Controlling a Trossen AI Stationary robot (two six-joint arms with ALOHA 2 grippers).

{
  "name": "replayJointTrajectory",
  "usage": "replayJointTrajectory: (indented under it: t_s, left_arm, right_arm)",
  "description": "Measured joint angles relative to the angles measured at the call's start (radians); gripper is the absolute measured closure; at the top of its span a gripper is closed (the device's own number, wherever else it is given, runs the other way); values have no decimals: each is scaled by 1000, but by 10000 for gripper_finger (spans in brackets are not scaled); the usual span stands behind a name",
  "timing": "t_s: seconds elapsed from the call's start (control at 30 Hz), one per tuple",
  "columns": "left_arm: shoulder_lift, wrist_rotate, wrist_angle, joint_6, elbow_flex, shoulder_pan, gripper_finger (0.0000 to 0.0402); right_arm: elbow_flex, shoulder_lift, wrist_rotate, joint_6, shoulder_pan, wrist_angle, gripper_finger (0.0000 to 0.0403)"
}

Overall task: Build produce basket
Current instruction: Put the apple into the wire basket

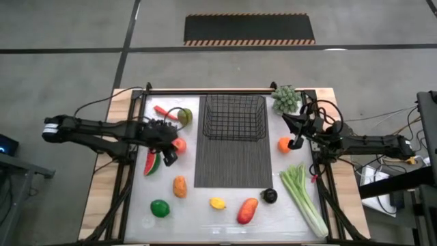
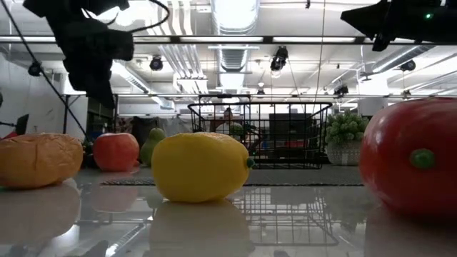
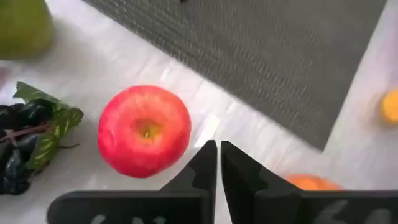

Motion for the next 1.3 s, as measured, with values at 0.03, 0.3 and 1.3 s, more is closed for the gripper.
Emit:
replayJointTrajectory:
  t_s: [0.03, 0.3, 1.3]
  left_arm:
    - [17, 11, -1, 11, 12, 0, 382]
    - [108, 78, -1, 29, 71, 1, 267]
    - [172, -182, -61, 279, 94, 2, 141]
  right_arm:
    - [0, 0, 0, -7, 0, -3, 385]
    - [-1, 0, 0, -46, 0, -7, 385]
    - [-1, 0, -8, -36, 0, -69, 385]
